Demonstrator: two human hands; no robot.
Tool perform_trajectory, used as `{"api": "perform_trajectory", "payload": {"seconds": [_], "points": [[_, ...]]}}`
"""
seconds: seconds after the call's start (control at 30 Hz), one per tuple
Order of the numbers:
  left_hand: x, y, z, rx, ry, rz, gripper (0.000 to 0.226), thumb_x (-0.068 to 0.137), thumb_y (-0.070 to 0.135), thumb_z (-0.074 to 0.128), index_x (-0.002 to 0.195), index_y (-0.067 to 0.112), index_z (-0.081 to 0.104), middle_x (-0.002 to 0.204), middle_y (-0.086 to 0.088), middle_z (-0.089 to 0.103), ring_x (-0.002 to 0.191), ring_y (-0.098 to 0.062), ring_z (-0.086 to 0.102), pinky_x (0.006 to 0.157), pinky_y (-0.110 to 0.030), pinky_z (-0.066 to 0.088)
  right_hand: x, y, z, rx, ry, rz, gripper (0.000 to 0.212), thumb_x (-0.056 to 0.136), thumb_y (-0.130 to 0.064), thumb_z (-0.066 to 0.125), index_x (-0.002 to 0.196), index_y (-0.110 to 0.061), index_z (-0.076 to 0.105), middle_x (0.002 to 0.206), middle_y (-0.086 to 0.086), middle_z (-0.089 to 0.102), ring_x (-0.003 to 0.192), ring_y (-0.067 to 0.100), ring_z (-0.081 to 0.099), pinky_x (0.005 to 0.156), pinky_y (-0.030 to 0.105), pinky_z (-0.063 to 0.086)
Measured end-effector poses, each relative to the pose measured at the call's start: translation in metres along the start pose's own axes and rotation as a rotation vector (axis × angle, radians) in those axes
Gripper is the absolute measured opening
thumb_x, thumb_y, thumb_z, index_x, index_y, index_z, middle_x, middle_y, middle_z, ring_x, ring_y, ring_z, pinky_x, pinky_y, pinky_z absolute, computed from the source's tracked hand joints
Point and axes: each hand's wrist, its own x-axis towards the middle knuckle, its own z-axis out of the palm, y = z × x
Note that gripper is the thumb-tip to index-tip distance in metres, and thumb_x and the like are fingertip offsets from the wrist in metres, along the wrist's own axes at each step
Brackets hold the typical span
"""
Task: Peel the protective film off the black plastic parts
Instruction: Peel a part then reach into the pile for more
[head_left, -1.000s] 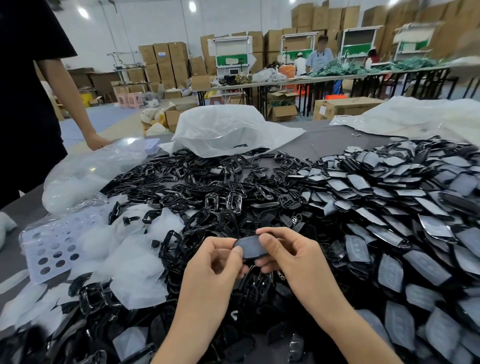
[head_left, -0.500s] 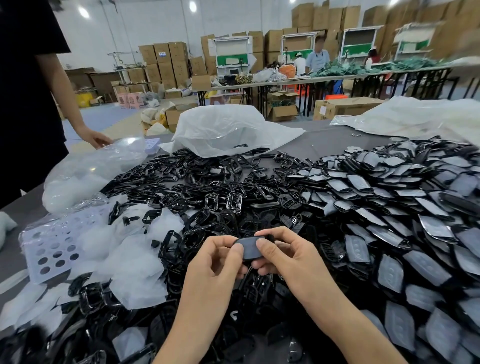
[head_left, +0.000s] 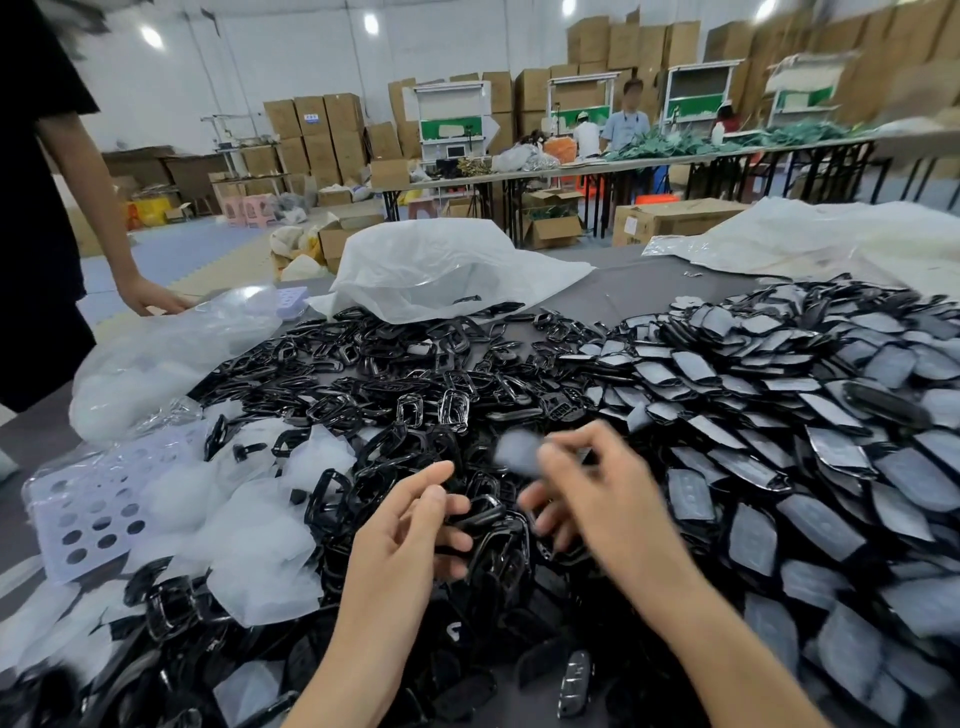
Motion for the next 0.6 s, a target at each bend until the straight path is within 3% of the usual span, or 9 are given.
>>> {"api": "perform_trajectory", "payload": {"seconds": [0.1,0.17,0.23,0.37,0.43,0.5,0.6], "points": [[0.001,0.002,-0.002,0.03,0.035,0.035,0.021,0.101,0.024,0.055,0.103,0.034,0.073,0.088,-0.001,0.073,0.068,-0.013,0.064,0.056,-0.025,0.053,0.03,-0.018,-0.059,0.183,0.447,-0.075,0.025,0.099,-0.026,0.062,0.122,-0.019,0.055,0.084,0.01,0.077,0.062,0.015,0.072,0.051,0.022,0.054],[0.001,0.001,-0.002,0.092,0.049,0.058,0.019,0.101,0.022,0.054,0.107,0.032,0.07,0.085,0.001,0.072,0.066,-0.011,0.063,0.056,-0.022,0.053,0.041,-0.025,-0.092,0.263,0.642,-0.065,0.061,0.1,-0.024,0.062,0.152,-0.02,0.031,0.086,0.013,0.075,0.061,0.013,0.071,0.054,0.022,0.056],[0.0,-0.001,-0.002,0.212,0.063,0.11,0.022,0.101,0.021,0.053,0.106,0.037,0.067,0.085,0.006,0.071,0.065,-0.007,0.063,0.056,-0.02,0.052,0.04,-0.022,-0.106,0.264,0.707,-0.061,0.081,0.101,-0.025,0.062,0.161,-0.024,0.008,0.087,0.014,0.072,0.058,0.011,0.07,0.054,0.021,0.056],[0.007,-0.003,-0.01,0.672,0.137,0.338,0.022,0.097,0.026,0.056,0.106,0.045,0.06,0.093,0.015,0.067,0.082,-0.005,0.061,0.072,-0.019,0.051,0.023,-0.014,-0.078,0.076,0.587,-0.067,0.065,0.103,-0.026,0.054,0.157,-0.037,0.02,0.09,0.003,0.078,0.065,0.015,0.074,0.054,0.02,0.056],[0.02,-0.005,-0.018,1.078,0.223,0.472,0.033,0.093,0.025,0.062,0.125,0.031,0.058,0.118,0.006,0.062,0.108,-0.016,0.057,0.093,-0.034,0.049,0.014,-0.007,-0.051,-0.02,0.465,-0.066,0.058,0.104,-0.024,0.051,0.154,-0.041,0.027,0.093,-0.005,0.078,0.067,0.017,0.074,0.055,0.02,0.056],[0.037,-0.005,-0.023,1.382,0.241,0.413,0.053,0.093,0.035,0.063,0.142,0.019,0.049,0.14,-0.011,0.05,0.127,-0.032,0.047,0.105,-0.046,0.04,0.005,0.002,-0.023,-0.091,0.341,-0.062,0.055,0.104,-0.021,0.05,0.151,-0.044,0.03,0.093,-0.01,0.077,0.068,0.016,0.074,0.057,0.022,0.057],[0.061,0.0,-0.028,1.59,0.104,0.189,0.059,0.097,0.053,0.049,0.148,0.025,0.04,0.148,-0.006,0.045,0.134,-0.028,0.043,0.109,-0.04,0.034,-0.005,0.02,0.002,-0.246,0.219,-0.047,0.053,0.104,-0.02,0.05,0.149,-0.043,0.034,0.095,-0.019,0.073,0.069,0.011,0.072,0.063,0.032,0.061]]}}
